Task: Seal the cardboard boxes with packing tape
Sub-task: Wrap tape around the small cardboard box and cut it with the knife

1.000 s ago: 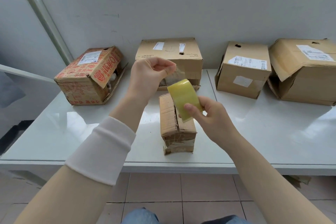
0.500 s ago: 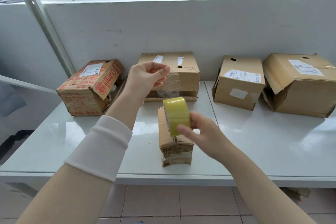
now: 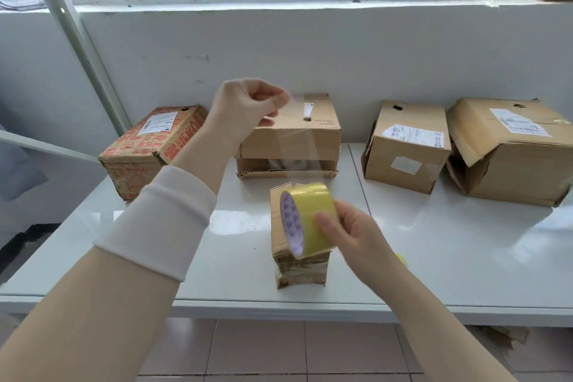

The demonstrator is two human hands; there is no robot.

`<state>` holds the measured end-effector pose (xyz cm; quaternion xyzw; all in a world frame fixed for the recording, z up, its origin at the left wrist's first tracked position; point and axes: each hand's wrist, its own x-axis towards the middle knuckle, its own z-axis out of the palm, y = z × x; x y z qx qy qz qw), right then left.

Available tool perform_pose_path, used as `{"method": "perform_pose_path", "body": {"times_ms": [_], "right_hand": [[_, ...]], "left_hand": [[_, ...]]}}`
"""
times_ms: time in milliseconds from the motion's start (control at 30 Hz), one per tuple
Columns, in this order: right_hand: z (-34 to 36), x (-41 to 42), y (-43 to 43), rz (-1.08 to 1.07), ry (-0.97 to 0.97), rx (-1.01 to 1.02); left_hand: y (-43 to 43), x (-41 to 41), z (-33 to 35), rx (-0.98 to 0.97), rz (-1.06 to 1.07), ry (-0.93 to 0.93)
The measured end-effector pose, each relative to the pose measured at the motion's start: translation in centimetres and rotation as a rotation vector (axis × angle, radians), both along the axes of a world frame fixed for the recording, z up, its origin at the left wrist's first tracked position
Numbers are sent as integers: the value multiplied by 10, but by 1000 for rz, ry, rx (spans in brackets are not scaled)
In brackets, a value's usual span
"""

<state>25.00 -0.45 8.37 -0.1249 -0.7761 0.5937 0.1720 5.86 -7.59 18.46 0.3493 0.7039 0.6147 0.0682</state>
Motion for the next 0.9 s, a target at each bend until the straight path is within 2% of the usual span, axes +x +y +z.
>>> {"method": "perform_pose_path", "body": {"times_ms": [100,200,267,333,433,633,900], "right_hand": [[-8,3,-8,46,-42,15],[-11,-1,-13,-85,-21,-137],[-10,-4,-17,-154,-44,-217],[-8,-9,-19,-184,-64,-314],[-4,-18,-18,-207,-101,-408],[-2,-34,-10,-218,-187,-440],[-1,-43,-10,-257,-208,-446]], "left_hand": [[7,-8,-18,-66,-2,-76],[19,-19,-40,-115,28,-149],[27,-28,-63,-222,37,-178],[34,-33,-89,-329,30,-203],[41,-37,-118,-366,28,-254],[49,-47,-136,-369,22,-311],[52,-51,-154,-529,25,-323]]}}
